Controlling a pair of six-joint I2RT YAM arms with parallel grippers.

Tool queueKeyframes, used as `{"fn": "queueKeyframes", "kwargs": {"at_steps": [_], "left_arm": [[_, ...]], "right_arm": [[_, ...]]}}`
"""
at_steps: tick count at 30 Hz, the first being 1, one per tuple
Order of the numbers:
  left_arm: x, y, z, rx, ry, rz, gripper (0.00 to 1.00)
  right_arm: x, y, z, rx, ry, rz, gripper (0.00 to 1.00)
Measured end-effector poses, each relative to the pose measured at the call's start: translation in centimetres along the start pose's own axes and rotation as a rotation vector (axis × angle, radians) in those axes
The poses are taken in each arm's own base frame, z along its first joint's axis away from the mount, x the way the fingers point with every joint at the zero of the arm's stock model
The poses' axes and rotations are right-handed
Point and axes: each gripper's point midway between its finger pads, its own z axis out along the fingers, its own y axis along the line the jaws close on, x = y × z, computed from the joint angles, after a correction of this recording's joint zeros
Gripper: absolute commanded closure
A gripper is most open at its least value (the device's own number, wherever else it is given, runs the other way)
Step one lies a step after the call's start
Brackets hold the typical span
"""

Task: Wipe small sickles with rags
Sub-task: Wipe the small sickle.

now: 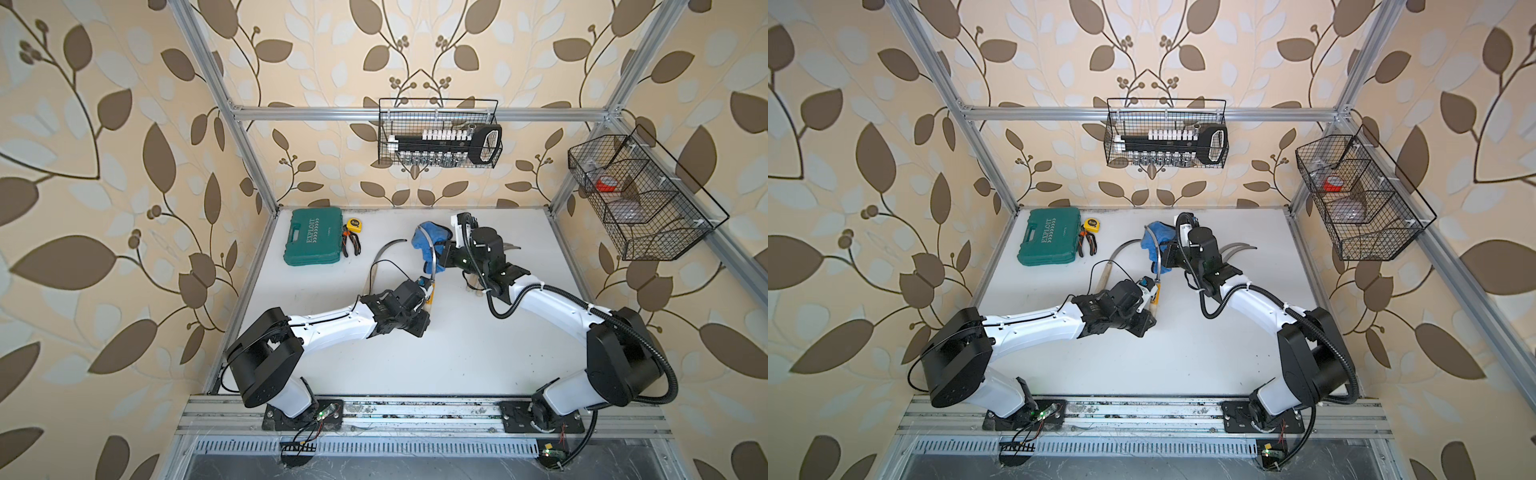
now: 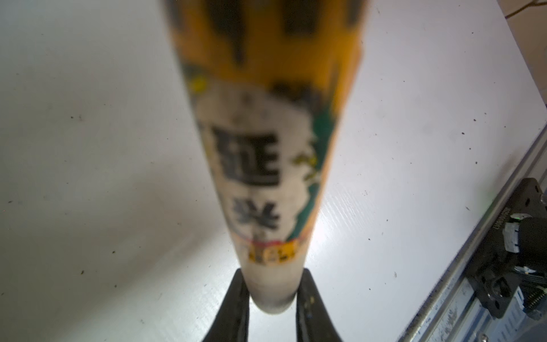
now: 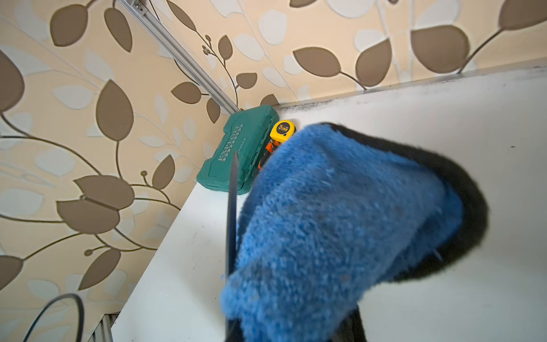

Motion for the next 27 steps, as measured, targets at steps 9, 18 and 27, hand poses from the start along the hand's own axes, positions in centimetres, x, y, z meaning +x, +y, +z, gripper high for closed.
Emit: {"fn": "queueKeyframes", "kwargs": {"at_steps": [9,18,27], "left_arm": [[1.9,0.3,0.7,0.021,0.033,-0.023,1.0],[2.2,0.2,0.7,0.032,0.038,-0.032,1.0],[1.3,1.3,0.6,0.013,0.04,-0.041,1.0]], "right_arm": [[-0.3,-0.3,4.2,-0.001,0.067,0.004,1.0],[0.5,-0.2,4.7,-0.026,0.092,-0.007,1.0],[6.2,-0.8,-0.8,-0.027,0.107,-0.009,1.0]]}}
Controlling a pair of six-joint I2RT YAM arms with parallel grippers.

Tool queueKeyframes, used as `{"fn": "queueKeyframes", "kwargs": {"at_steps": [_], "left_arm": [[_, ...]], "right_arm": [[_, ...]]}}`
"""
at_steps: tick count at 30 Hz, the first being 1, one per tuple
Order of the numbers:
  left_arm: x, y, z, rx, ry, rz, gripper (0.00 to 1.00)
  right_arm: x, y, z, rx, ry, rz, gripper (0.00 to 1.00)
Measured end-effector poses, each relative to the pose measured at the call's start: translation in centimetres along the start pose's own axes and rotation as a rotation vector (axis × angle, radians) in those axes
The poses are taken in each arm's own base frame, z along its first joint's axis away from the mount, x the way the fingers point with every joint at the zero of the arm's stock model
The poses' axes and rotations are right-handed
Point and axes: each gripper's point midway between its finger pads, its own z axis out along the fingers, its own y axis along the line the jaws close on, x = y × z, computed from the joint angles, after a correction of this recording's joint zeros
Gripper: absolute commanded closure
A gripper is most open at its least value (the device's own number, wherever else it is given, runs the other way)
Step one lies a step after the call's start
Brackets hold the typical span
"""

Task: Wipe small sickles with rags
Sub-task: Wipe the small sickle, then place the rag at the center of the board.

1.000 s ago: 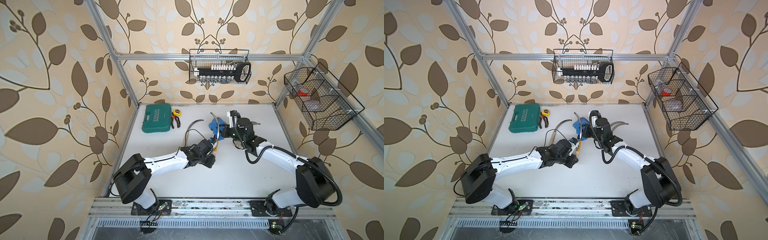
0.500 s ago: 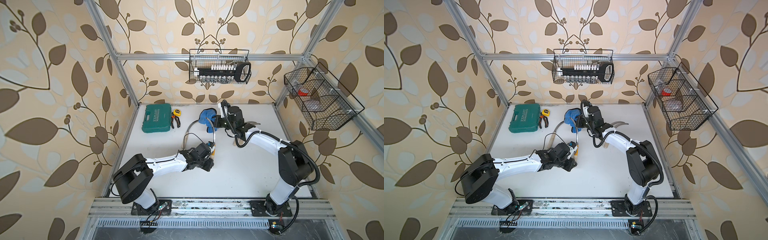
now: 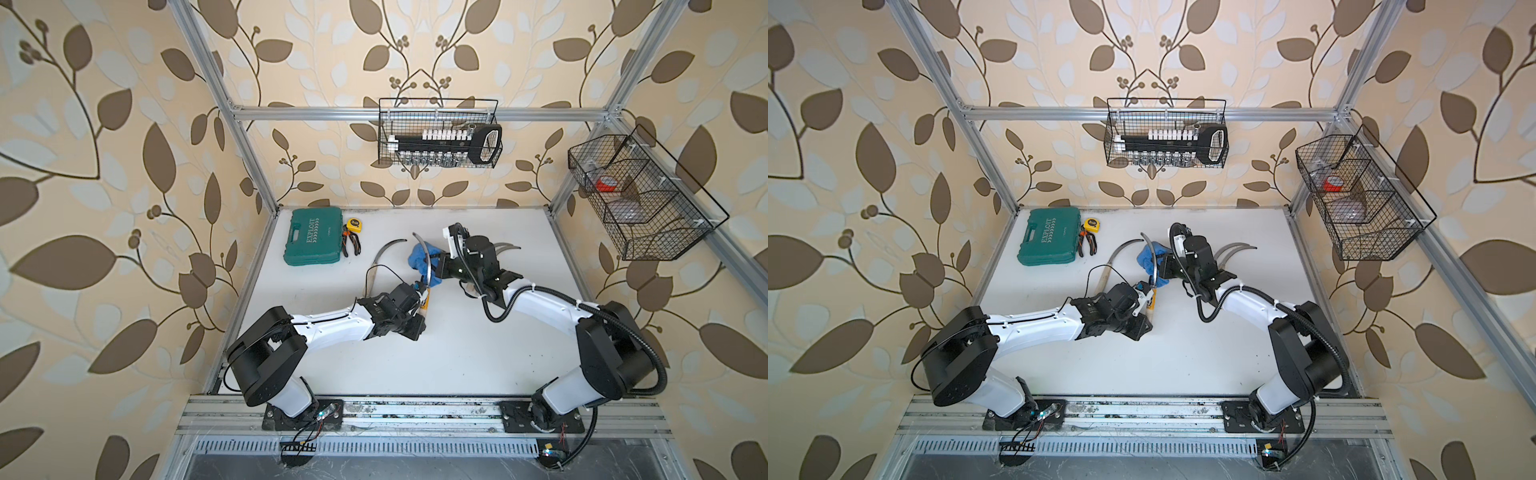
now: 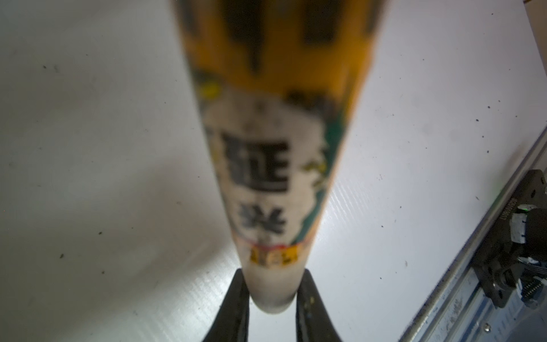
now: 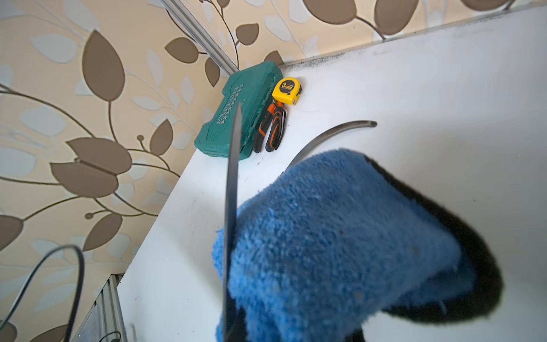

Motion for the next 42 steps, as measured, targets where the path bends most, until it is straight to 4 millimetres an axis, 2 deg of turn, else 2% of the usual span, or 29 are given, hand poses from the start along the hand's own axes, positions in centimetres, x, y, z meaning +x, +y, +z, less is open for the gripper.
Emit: {"fn": "queueKeyframes", "kwargs": {"at_steps": [4,14,18,23,28,30,32,38,42], "left_arm": [[-0.4,-0.5,0.0,0.011,0.011,0.01,1.0],[0.0,-0.6,0.0,0.02,0.033,0.007,1.0],[-0.3,-0.8,0.1,0.03,0.02,0.006,1.0],[-0.9,-1.1,0.2,0.049,-0.02,0.001,1.0],[0.3,-0.5,0.3,0.048,-0.013,-0.013,1.0],[1.0,-0.4,0.2,0.049,-0.002,-0.016,1.0],[1.5,-0.2,0.0,0.047,0.007,-0.017,1.0],[1.7,0.0,-0.1,0.037,0.01,-0.024,1.0],[2.2,1.2,-0.2,-0.029,0.023,-0.051,1.0]], "right_arm": [[2.1,-0.3,-1.5,0.027,-0.021,-0.002,1.0],[2.2,-0.8,-1.4,0.049,-0.042,0.007,1.0],[0.4,-0.6,-0.5,0.041,-0.035,0.019,1.0],[-3.9,0.0,1.2,0.034,-0.062,0.021,1.0],[-5.1,-0.3,3.8,0.038,-0.038,0.013,1.0],[-5.2,-1.1,5.0,0.049,-0.024,0.015,1.0],[-5.4,-2.7,6.0,0.077,-0.014,0.027,1.0],[-6.8,-9.4,7.9,0.206,-0.006,0.077,1.0],[-7.9,-13.2,8.8,0.293,-0.015,0.099,1.0]]}}
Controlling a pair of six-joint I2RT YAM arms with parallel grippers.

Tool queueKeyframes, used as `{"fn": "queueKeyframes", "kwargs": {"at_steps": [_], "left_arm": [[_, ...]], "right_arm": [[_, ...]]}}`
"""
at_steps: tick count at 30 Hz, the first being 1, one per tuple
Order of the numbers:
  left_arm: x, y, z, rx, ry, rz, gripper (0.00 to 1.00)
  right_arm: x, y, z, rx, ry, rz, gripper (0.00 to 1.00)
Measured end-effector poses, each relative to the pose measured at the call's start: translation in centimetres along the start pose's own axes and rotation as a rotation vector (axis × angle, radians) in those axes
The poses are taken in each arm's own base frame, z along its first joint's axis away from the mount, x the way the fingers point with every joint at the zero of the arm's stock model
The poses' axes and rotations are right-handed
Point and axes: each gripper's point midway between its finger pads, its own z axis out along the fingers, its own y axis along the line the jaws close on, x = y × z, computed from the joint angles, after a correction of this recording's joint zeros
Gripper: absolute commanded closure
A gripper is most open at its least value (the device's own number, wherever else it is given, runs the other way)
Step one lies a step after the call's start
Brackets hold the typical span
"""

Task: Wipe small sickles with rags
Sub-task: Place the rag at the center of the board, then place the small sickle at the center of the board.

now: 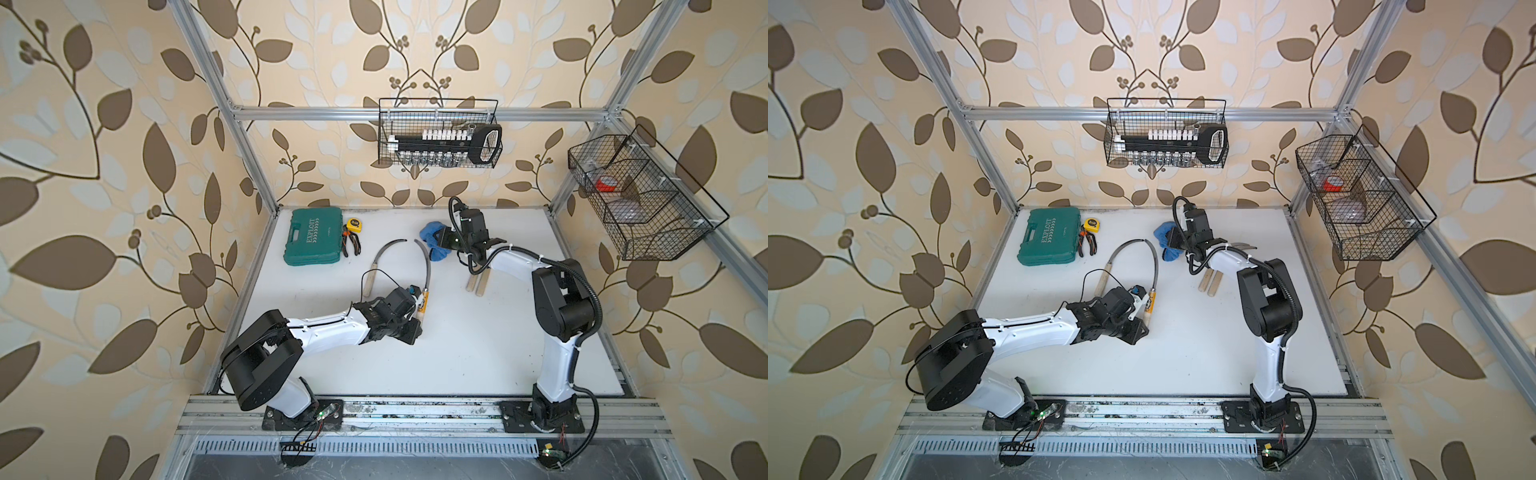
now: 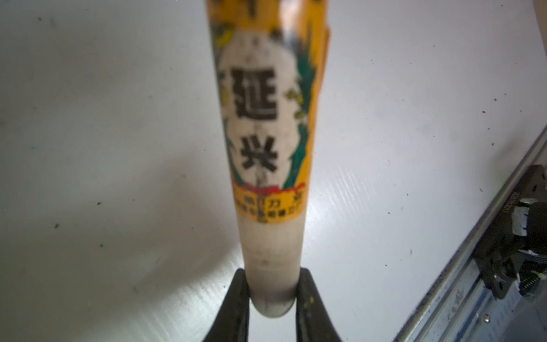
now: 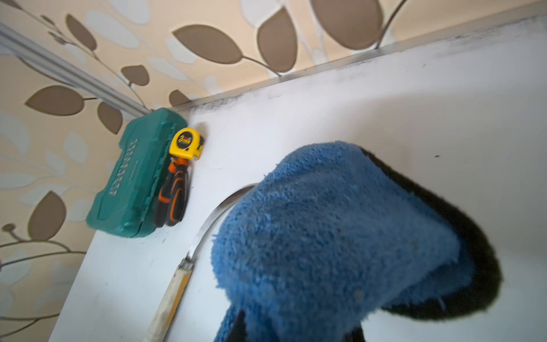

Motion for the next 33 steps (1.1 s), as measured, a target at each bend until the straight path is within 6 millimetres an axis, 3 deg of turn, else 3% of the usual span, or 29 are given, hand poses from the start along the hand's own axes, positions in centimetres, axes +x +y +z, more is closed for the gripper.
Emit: {"fn": "queueKeyframes", "kwargs": {"at_steps": [4,8,11,15,18,25,26,29,33], "left_arm": [[0.1,1.2,-0.2,-0.075,0.011,-0.036,1.0],[-0.7,1.9,0.2,-0.15,0.041,-0.058,1.0],[-1.8,1.6,1.5,-0.178,0.08,-0.062,1.0],[-3.0,1.4,3.3,-0.215,0.13,-0.073,1.0],[-3.0,2.0,4.0,-0.26,0.162,-0.096,1.0],[-2.1,2.8,3.5,-0.32,0.205,-0.158,1.0],[-2.1,2.8,3.5,-0.326,0.209,-0.167,1.0],[-2.2,2.8,3.8,-0.339,0.229,-0.176,1.0],[-2.7,3.0,4.3,-0.351,0.245,-0.186,0.99]], "right_arm": [[-1.2,-2.4,2.2,0.077,0.003,0.012,1.0],[-1.1,-3.8,3.9,0.115,0.031,0.008,0.65],[-0.2,-4.5,4.0,0.137,0.069,0.012,0.5],[0.1,-4.7,3.3,0.158,0.091,0.027,0.39],[-0.3,-4.5,1.8,0.179,0.09,0.037,0.31],[-3.4,-3.4,-5.0,0.232,0.005,0.057,0.2],[-3.6,-3.5,-6.1,0.237,-0.007,0.062,0.02],[-3.4,-4.2,-8.8,0.265,-0.019,0.082,0.01],[-3.0,-4.5,-10.1,0.278,-0.004,0.083,0.01]]}}
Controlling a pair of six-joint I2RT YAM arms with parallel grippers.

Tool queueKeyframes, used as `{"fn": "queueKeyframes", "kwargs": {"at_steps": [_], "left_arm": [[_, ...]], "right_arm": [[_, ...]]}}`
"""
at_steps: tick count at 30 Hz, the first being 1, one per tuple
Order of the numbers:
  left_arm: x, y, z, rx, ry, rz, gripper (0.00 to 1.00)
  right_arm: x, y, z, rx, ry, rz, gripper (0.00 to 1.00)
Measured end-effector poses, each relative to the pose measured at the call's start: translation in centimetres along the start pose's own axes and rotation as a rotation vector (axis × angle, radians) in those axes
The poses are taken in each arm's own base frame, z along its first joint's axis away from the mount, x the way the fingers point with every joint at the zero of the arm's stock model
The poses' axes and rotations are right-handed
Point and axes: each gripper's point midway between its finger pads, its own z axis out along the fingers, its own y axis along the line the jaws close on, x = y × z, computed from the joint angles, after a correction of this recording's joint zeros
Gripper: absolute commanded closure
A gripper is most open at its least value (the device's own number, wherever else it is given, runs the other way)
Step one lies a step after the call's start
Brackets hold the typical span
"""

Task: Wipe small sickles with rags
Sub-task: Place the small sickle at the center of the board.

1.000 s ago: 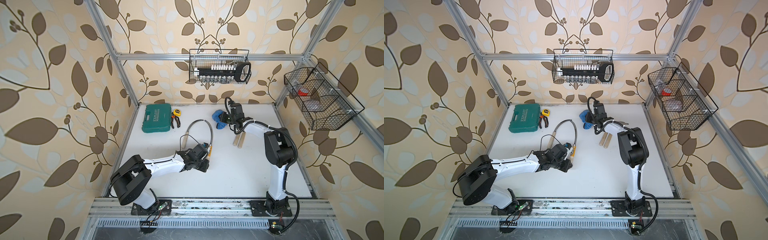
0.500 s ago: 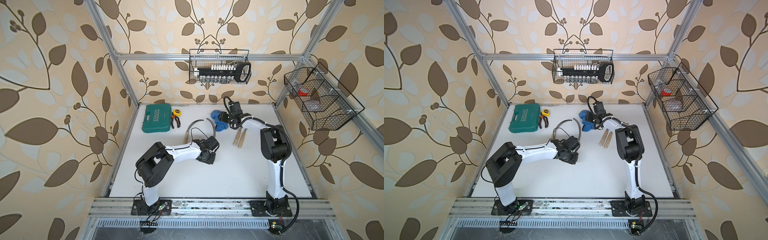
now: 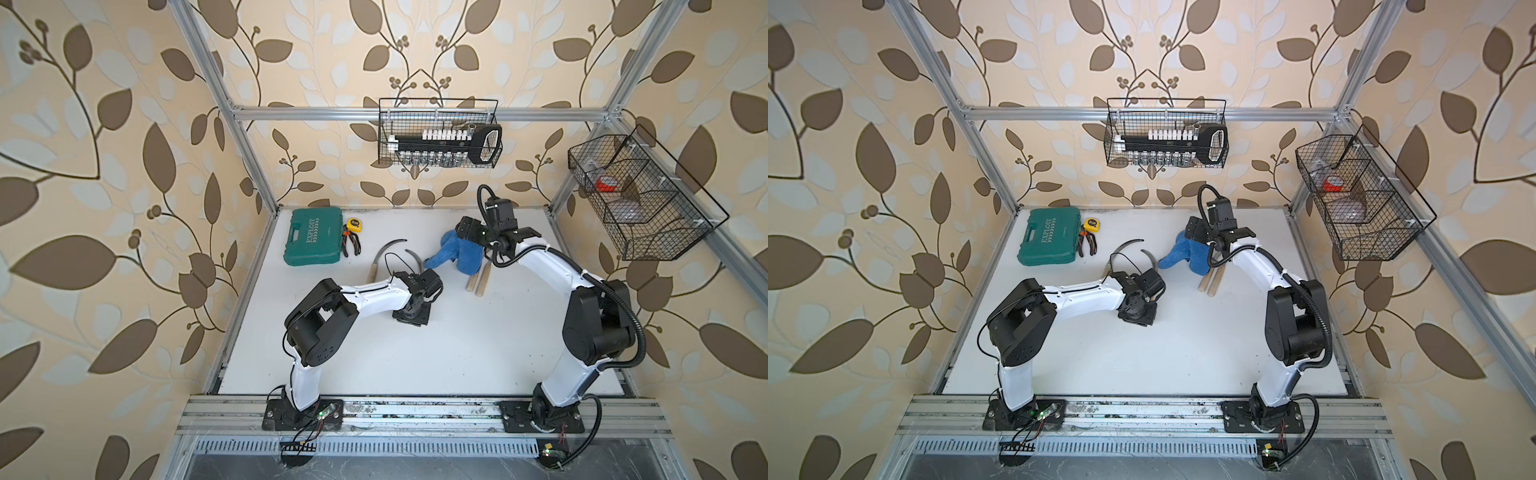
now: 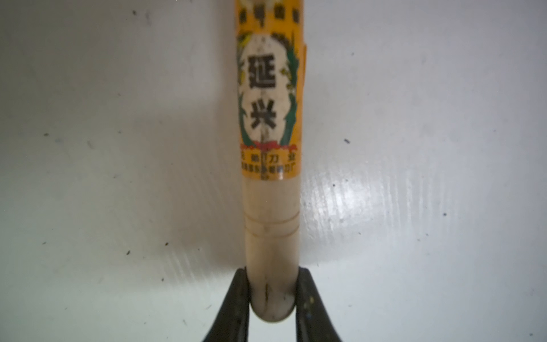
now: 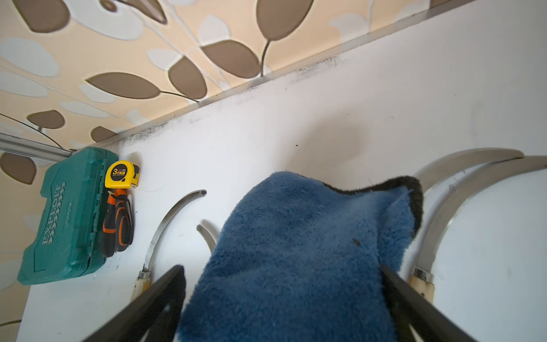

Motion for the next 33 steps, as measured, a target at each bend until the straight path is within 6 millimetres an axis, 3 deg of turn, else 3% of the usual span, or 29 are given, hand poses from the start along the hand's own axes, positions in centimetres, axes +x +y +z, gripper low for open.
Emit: {"fn": "queueKeyframes", "kwargs": {"at_steps": [3,7,10,13,16,21,24,30,31,33], "left_arm": [[0.0,-0.1,0.0,0.0,0.005,-0.005,0.92],[0.0,0.0,-0.1,0.001,0.003,-0.023,0.85],[0.0,0.0,-0.2,0.002,0.002,-0.033,0.73],[0.3,0.4,-0.2,-0.016,0.017,-0.053,0.56],[1.0,1.5,-0.5,-0.046,0.048,-0.07,0.43],[0.0,3.0,-3.6,-0.043,0.006,-0.108,0.25],[-1.3,3.7,-6.9,-0.01,-0.071,-0.137,0.18],[-2.3,4.8,-12.5,0.062,-0.209,-0.171,0.08],[-2.2,5.0,-13.1,0.064,-0.226,-0.172,0.01],[-2.0,5.6,-14.3,0.066,-0.271,-0.174,0.01]], "right_arm": [[0.8,0.2,0.5,-0.02,0.043,-0.013,0.02],[0.7,0.3,3.5,0.024,0.118,-0.037,0.02],[0.0,-0.1,5.5,0.069,0.124,-0.067,0.01],[-0.3,0.1,5.3,0.027,0.134,-0.095,0.02],[-2.3,0.9,4.7,-0.033,0.122,-0.108,0.02],[-10.1,5.1,3.3,-0.145,-0.014,-0.143,0.01],[-11.0,6.0,2.2,-0.145,-0.003,-0.149,0.02],[-8.8,4.5,4.0,-0.019,0.081,-0.16,0.02],[-8.0,3.9,4.3,-0.016,0.074,-0.165,0.01],[-4.8,1.1,4.9,0.008,0.086,-0.163,0.01]]}}
